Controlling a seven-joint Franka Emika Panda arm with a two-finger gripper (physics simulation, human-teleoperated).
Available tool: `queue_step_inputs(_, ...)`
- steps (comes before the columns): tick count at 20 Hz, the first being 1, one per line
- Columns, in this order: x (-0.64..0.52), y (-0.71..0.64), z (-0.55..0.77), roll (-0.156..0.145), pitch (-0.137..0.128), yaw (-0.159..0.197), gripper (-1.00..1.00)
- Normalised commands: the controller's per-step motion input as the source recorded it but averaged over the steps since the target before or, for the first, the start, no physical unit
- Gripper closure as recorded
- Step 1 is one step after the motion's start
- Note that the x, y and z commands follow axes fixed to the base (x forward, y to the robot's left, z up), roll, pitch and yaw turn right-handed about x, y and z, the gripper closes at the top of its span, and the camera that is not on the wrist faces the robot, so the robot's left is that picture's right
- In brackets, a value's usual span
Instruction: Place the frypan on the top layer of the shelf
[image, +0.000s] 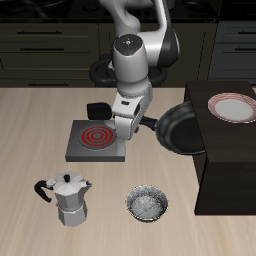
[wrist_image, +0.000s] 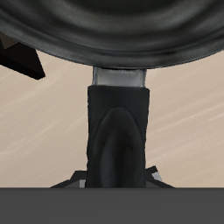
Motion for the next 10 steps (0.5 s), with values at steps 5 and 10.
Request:
queue_step_inputs(5, -0.03, 0.36, 0.03, 0.04, -0.003, -0.004, 1.0)
queue_step_inputs(10, -0.01, 0.33, 0.02, 0.036, -0.002, -0.01, 1.0)
